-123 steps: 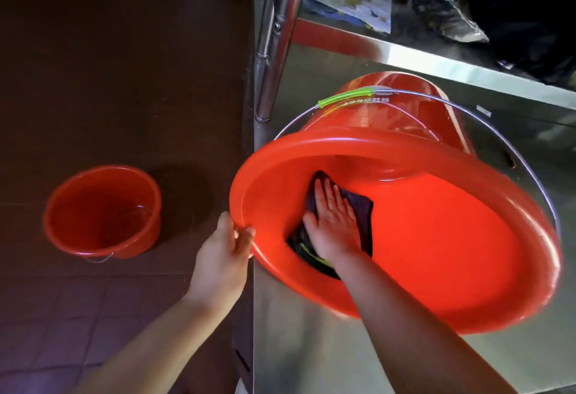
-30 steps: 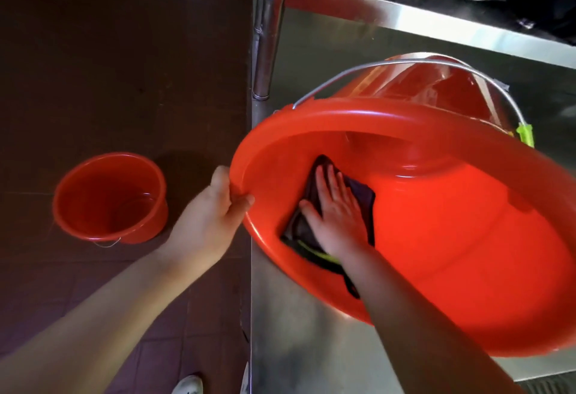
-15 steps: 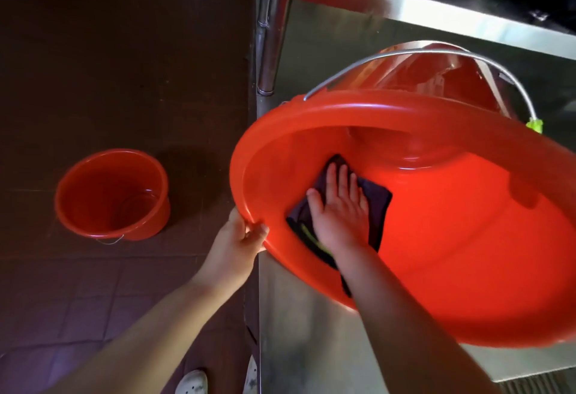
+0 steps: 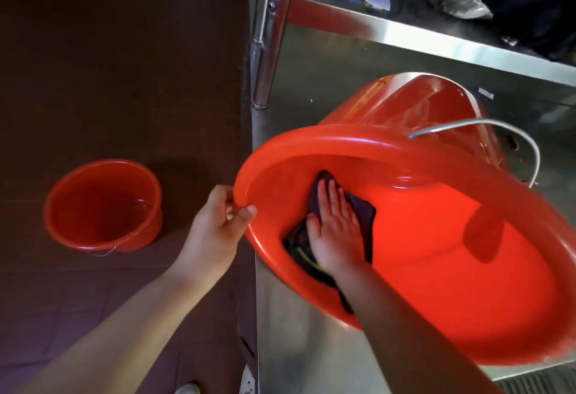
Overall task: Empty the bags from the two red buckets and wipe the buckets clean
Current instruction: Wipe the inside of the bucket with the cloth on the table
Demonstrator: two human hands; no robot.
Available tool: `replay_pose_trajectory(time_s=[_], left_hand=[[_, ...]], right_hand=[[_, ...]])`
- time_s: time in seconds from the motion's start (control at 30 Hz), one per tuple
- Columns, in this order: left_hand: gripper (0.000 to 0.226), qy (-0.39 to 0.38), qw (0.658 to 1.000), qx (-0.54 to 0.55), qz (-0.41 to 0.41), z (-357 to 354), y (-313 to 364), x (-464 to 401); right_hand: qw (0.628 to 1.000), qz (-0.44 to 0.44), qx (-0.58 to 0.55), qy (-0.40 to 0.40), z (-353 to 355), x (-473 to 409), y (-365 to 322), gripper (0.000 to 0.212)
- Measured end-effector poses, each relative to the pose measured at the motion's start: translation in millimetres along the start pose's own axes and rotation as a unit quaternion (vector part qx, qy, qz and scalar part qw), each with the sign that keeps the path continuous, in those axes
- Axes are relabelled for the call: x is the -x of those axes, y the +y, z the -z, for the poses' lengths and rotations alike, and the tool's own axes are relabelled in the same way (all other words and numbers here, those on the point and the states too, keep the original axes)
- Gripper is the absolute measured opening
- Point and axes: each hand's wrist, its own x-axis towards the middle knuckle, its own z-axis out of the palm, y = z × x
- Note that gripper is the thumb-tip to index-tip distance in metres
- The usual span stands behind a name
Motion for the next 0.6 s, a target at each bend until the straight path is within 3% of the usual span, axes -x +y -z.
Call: replay_pose_trajectory(time_s=[0.13, 0.27, 0.4, 0.6], left_hand=[[0.013, 0.013, 1.000, -0.009, -0.019, 3, 5, -2], [0.023, 0.006, 0.993, 0.105, 0.062, -12, -18, 8], [0.014, -0.094, 0.971, 0.121, 0.184, -36, -46, 25], [0.021, -0.053, 0.969, 0.143, 0.194, -49, -49, 25]], right_hand=[[0.997, -0.072, 0.035, -0.014, 6, -49, 41, 0.063], [0.992, -0.129, 0.011, -0.004, 1, -64, 45, 0.062], [0.991, -0.133, -0.001, -0.007, 0, -67, 43, 0.062], [0.996, -0.091, -0.001, -0.012, 4, -11, 4, 0.065]])
